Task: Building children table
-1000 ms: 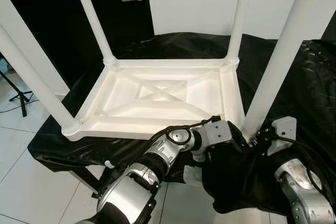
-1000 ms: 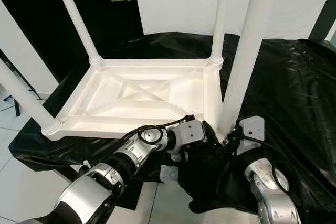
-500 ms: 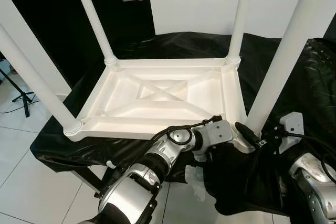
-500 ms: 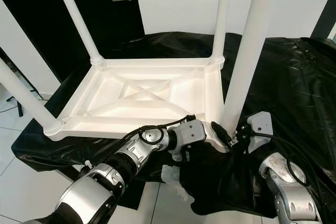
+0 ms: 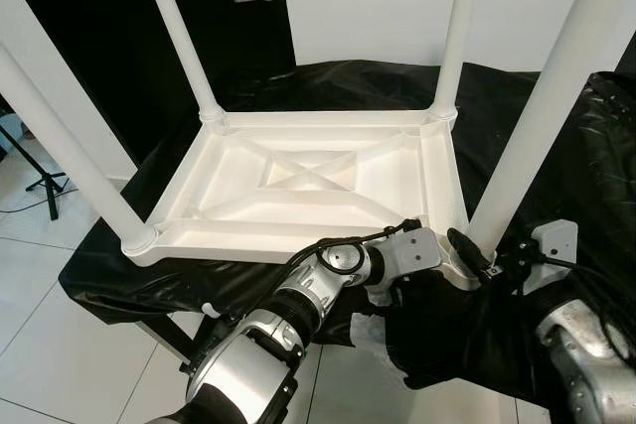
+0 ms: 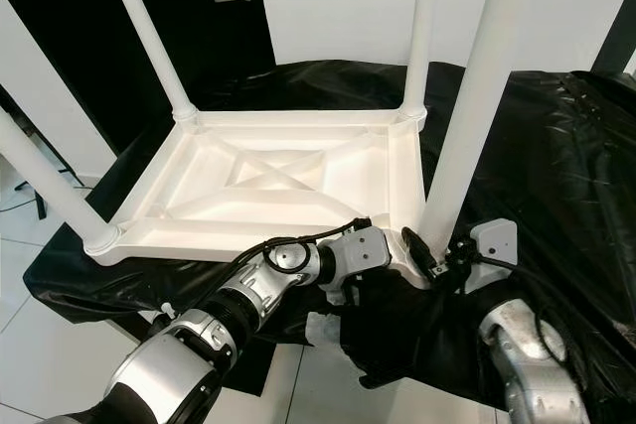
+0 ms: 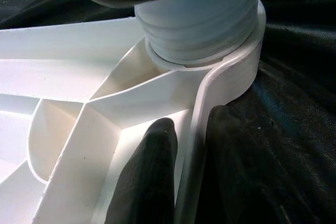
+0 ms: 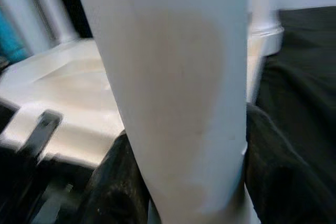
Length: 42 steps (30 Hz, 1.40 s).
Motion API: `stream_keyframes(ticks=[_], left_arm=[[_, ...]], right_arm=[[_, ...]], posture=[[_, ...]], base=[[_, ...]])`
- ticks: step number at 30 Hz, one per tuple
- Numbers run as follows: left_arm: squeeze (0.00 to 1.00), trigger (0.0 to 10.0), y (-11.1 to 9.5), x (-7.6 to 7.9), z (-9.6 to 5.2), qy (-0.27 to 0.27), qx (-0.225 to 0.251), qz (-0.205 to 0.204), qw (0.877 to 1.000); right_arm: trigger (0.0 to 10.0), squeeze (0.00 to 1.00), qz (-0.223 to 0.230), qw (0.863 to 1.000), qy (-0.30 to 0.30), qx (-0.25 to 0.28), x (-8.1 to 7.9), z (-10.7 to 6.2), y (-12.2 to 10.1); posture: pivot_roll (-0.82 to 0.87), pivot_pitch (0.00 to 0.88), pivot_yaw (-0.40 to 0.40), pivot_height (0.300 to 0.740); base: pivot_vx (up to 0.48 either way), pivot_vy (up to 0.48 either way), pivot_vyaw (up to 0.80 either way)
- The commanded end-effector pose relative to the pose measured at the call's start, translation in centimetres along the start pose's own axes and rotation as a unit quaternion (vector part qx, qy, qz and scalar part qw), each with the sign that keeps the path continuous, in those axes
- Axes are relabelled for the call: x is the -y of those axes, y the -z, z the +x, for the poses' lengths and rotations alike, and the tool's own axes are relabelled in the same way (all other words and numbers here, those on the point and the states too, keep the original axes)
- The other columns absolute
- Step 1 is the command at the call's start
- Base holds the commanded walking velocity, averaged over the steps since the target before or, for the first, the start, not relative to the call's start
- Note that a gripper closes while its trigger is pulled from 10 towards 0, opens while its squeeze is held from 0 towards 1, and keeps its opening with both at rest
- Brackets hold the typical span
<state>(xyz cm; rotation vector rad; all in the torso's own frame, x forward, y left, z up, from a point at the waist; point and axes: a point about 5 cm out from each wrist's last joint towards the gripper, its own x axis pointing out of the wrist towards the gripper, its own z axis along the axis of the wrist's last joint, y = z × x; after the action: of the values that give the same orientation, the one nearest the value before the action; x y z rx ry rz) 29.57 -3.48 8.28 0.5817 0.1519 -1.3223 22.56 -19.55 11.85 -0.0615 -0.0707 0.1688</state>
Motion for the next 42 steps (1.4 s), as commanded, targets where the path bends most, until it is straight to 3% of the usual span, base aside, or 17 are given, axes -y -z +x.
stream_keyframes(ticks=[1, 5, 9, 15, 16, 17, 18, 21, 22, 25, 26, 28, 29, 33, 39, 41, 42], left_arm=[[0.00, 10.0, 4.9, 2.1, -0.3, -0.060, -0.108, -0.053, 0.991], [0.00, 10.0, 5.0, 2.2, -0.3, -0.059, -0.107, -0.054, 0.991], [0.00, 10.0, 4.9, 2.2, -0.3, -0.058, -0.107, -0.053, 0.991], [0.00, 10.0, 4.9, 2.3, -0.2, -0.056, -0.106, -0.053, 0.991], [0.00, 10.0, 4.8, 2.3, -0.1, -0.055, -0.105, -0.053, 0.991], [0.00, 10.0, 4.8, 2.3, -0.1, -0.055, -0.105, -0.053, 0.991], [0.00, 10.0, 4.7, 2.3, 0.0, -0.055, -0.105, -0.052, 0.992], [0.00, 10.0, 4.6, 2.3, 0.0, -0.055, -0.104, -0.052, 0.992], [0.00, 10.0, 4.5, 2.3, 0.1, -0.055, -0.103, -0.052, 0.992], [0.00, 10.0, 4.4, 2.4, 0.2, -0.051, -0.100, -0.050, 0.992], [0.00, 10.0, 4.3, 2.4, 0.3, -0.051, -0.099, -0.049, 0.993], [0.00, 10.0, 4.2, 2.4, 0.4, -0.051, -0.099, -0.049, 0.993], [0.00, 10.0, 4.0, 2.4, 0.5, -0.052, -0.096, -0.051, 0.993], [0.00, 10.0, 3.9, 2.3, 0.5, -0.058, -0.093, -0.060, 0.992], [0.00, 10.0, 4.0, 2.2, 0.5, -0.056, -0.095, -0.056, 0.992], [0.00, 10.0, 4.0, 2.2, 0.4, -0.055, -0.096, -0.053, 0.992], [0.00, 10.0, 4.0, 2.1, 0.4, -0.054, -0.096, -0.052, 0.993]], right_arm=[[0.0, 0.00, 0.000, 0.995, 0.091, -0.036, 0.4, -1.1, 1.9], [0.0, 0.00, 0.003, 0.990, 0.135, -0.037, -0.1, -1.9, 2.3], [0.0, 0.00, 0.017, 0.991, 0.128, -0.029, -0.9, -1.6, 2.0], [0.0, 0.00, 0.015, 0.991, 0.131, -0.027, -0.7, -1.4, 1.8], [1.1, 0.00, 0.012, 0.990, 0.137, -0.026, -0.4, -1.3, 1.7], [1.1, 0.00, 0.012, 0.990, 0.137, -0.026, -0.4, -1.3, 1.7], [10.0, 0.00, 0.001, 0.990, 0.140, -0.026, 0.0, -1.1, 1.6], [10.0, 0.00, -0.010, 0.990, 0.141, -0.026, 0.4, -1.0, 1.5], [10.0, 1.00, -0.018, 0.990, 0.137, -0.022, 0.6, -0.9, 1.3], [10.0, 1.00, -0.031, 0.992, 0.119, -0.019, 0.8, -0.6, 1.0], [10.0, 0.13, -0.037, 0.994, 0.103, -0.021, 0.8, -0.5, 1.0], [10.0, 0.13, -0.040, 0.995, 0.094, -0.024, 0.8, -0.4, 0.9], [10.0, 0.00, -0.048, 0.996, 0.072, -0.025, 0.9, -0.3, 0.8], [10.0, 0.00, -0.072, 0.997, 0.016, -0.020, 2.0, -0.2, -0.2], [10.0, 0.00, -0.080, 0.997, -0.010, -0.020, 2.8, 0.0, -0.9], [10.0, 0.00, -0.080, 0.996, -0.039, -0.030, 3.0, 0.0, -1.0], [10.0, 0.00, -0.082, 0.992, -0.084, -0.046, 2.7, -0.3, -0.8]], posture=[[0.09, 0.000, 0.098, 0.740], [0.08, 0.000, 0.099, 0.740], [0.08, 0.000, 0.100, 0.740], [0.08, 0.000, 0.100, 0.740], [0.07, 0.000, 0.099, 0.740], [0.07, 0.000, 0.099, 0.740], [0.06, 0.000, 0.097, 0.740], [0.06, 0.000, 0.097, 0.740], [0.06, 0.000, 0.101, 0.740], [0.05, 0.000, 0.102, 0.740], [0.04, 0.000, 0.101, 0.740], [0.04, 0.000, 0.101, 0.740], [0.03, 0.000, 0.100, 0.740], [0.01, 0.000, 0.101, 0.740], [0.01, 0.000, 0.106, 0.740], [0.01, 0.000, 0.109, 0.740], [0.01, 0.000, 0.111, 0.740]], base=[[0.000, 0.000, 0.00], [0.000, 0.000, 0.00], [0.000, 0.000, 0.00], [0.000, 0.000, 0.00], [0.000, 0.000, 0.00], [0.000, 0.000, 0.00], [0.000, 0.000, 0.00], [0.000, 0.000, 0.00], [0.000, 0.000, 0.00], [0.000, 0.000, 0.00], [0.000, 0.000, 0.00], [0.000, 0.000, 0.00], [0.000, 0.000, 0.00], [0.000, 0.000, 0.00], [0.000, 0.000, 0.00], [0.000, 0.000, 0.00], [0.000, 0.000, 0.00]])
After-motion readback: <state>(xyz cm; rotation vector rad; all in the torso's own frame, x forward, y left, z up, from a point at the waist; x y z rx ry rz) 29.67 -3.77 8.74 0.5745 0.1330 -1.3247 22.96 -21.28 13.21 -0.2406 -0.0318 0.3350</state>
